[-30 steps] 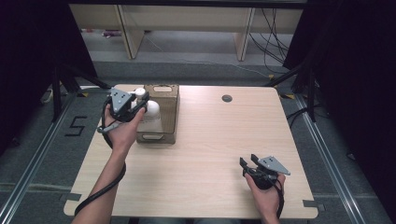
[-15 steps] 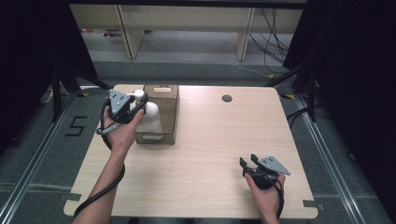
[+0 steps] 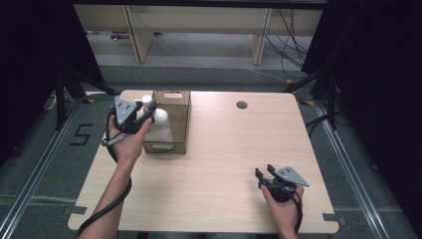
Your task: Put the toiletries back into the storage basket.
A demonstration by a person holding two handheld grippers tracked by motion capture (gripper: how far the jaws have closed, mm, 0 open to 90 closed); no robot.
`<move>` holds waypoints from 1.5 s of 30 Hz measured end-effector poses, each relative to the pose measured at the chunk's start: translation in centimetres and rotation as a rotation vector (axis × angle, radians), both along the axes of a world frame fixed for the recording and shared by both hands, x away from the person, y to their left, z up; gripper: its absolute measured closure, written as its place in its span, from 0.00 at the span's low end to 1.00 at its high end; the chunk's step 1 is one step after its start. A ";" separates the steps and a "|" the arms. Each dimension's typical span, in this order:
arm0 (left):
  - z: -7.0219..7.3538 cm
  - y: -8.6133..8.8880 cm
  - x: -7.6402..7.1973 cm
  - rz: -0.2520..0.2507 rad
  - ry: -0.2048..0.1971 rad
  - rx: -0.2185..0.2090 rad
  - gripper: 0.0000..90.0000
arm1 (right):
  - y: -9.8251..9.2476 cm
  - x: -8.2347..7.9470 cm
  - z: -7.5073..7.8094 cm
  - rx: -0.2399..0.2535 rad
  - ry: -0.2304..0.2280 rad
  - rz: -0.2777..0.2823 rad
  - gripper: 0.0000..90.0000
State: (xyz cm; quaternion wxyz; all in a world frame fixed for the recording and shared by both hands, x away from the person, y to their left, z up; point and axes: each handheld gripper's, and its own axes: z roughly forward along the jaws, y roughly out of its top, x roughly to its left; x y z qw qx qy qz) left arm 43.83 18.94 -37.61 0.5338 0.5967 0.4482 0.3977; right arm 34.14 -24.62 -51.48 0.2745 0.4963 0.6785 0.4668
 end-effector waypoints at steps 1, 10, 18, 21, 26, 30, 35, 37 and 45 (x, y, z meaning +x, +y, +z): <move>-0.1 0.1 0.0 -0.003 0.005 -0.006 0.56 | 0.0 0.0 0.0 0.000 0.000 -0.001 0.54; -0.8 0.5 -0.2 -0.017 0.023 -0.035 0.42 | 0.0 0.0 0.0 0.009 0.006 -0.001 0.54; -0.9 0.9 -1.2 -0.036 0.032 -0.050 0.41 | 0.0 0.0 0.0 0.011 0.007 -0.002 0.54; -1.0 1.0 -1.9 -0.047 0.032 -0.053 0.40 | 0.0 0.0 0.0 0.012 0.010 -0.002 0.54; -1.0 1.4 -2.9 -0.057 0.030 -0.062 0.41 | 0.0 0.0 0.0 0.006 0.005 -0.005 0.54; -1.0 1.9 -3.6 -0.061 0.022 -0.062 0.40 | 0.0 -0.1 0.0 -0.001 0.005 -0.013 0.54; -1.4 2.4 -4.3 -0.055 0.017 -0.062 0.40 | 0.0 -0.2 0.1 -0.006 0.010 -0.010 0.54; -1.8 2.7 -4.9 -0.050 0.009 -0.063 0.40 | 0.0 -0.1 0.1 -0.011 0.002 -0.015 0.54; -3.1 3.2 -6.2 -0.065 0.021 -0.036 0.41 | 0.0 -0.2 0.1 -0.013 0.004 -0.017 0.54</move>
